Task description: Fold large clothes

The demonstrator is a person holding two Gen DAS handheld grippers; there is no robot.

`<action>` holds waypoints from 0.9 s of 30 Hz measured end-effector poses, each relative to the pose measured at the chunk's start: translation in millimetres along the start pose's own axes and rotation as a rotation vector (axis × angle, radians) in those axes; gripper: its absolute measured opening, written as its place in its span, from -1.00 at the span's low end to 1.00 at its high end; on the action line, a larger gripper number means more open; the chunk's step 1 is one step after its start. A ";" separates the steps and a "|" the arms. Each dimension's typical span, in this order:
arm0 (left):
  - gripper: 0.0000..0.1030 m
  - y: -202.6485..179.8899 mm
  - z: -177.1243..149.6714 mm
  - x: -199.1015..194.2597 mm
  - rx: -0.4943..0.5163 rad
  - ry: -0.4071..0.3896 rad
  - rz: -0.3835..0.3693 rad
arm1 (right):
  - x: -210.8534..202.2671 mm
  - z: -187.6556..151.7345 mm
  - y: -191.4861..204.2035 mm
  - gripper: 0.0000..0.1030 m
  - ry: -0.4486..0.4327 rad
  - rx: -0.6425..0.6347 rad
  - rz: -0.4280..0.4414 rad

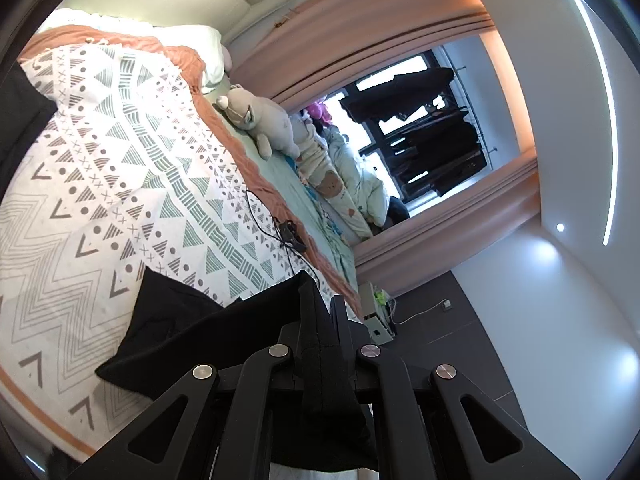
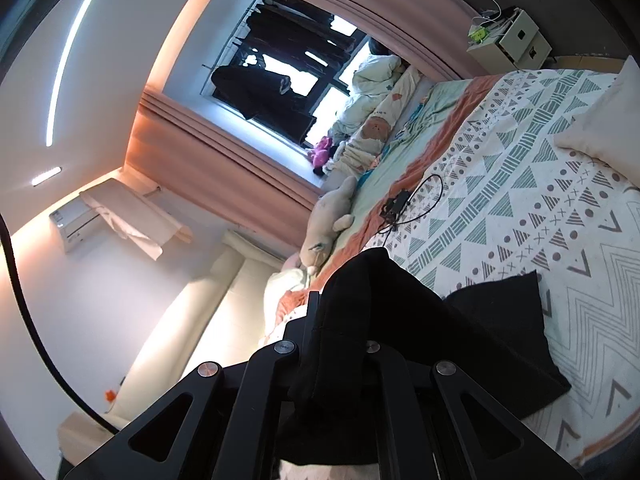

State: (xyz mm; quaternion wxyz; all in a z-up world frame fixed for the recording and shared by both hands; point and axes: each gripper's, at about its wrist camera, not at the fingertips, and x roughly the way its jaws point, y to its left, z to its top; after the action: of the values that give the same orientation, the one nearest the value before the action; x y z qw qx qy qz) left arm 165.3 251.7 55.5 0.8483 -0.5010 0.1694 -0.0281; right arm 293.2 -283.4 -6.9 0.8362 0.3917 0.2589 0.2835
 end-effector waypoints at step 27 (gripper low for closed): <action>-0.88 114.4 34.5 207.9 -0.091 0.091 0.196 | 178.7 30.6 -120.3 -0.87 0.080 0.102 -0.154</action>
State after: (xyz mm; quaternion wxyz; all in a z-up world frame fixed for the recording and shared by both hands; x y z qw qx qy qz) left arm 357.8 292.3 -81.5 0.8146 -0.5183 0.2573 0.0400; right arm 471.9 -242.0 -124.0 0.8235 0.4010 0.3356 0.2202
